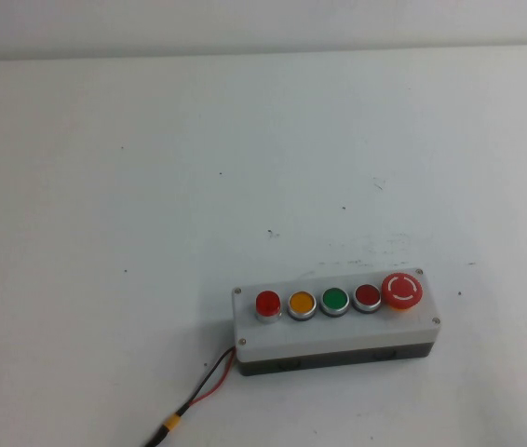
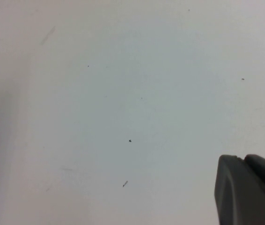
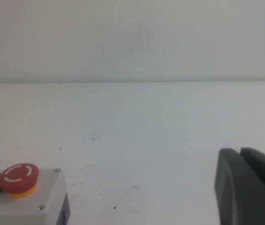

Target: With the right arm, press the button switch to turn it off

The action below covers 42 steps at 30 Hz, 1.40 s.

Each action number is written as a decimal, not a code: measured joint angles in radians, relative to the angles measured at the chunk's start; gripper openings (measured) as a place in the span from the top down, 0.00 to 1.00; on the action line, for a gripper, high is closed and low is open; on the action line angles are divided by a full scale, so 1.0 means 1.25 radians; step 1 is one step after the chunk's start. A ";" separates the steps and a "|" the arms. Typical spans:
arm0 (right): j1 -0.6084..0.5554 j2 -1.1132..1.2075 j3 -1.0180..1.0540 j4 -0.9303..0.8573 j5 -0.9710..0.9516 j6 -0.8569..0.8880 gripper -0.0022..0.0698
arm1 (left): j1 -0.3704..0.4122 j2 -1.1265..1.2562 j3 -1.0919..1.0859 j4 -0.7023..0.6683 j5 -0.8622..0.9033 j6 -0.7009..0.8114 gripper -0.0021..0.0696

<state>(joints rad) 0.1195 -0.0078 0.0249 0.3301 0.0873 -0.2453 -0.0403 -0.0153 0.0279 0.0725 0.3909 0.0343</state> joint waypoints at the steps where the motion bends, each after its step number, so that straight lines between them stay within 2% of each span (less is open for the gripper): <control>1: 0.000 0.000 0.000 0.000 0.001 0.000 0.99 | 0.000 0.000 0.000 0.000 0.000 0.000 0.97; 6: 0.000 0.000 0.000 -0.007 0.025 0.000 0.99 | 0.000 0.000 0.000 0.000 0.000 0.000 0.97; 11: 0.000 0.000 0.000 -0.120 0.080 0.094 0.99 | 0.000 0.000 0.000 0.000 0.000 0.000 0.97; 15: 0.000 0.000 0.000 -0.145 0.132 0.118 0.99 | 0.000 0.000 0.000 0.000 0.000 0.000 0.97; 20: 0.000 0.000 0.000 -0.148 0.196 0.121 0.99 | 0.000 0.000 0.000 0.000 0.000 0.000 0.97; 42: 0.000 0.000 0.000 -0.132 0.199 0.123 0.99 | 0.000 0.000 0.000 0.000 0.000 0.000 0.97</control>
<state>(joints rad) 0.1195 -0.0078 0.0249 0.1647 0.3362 -0.0913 -0.0403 -0.0153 0.0279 0.0725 0.3909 0.0343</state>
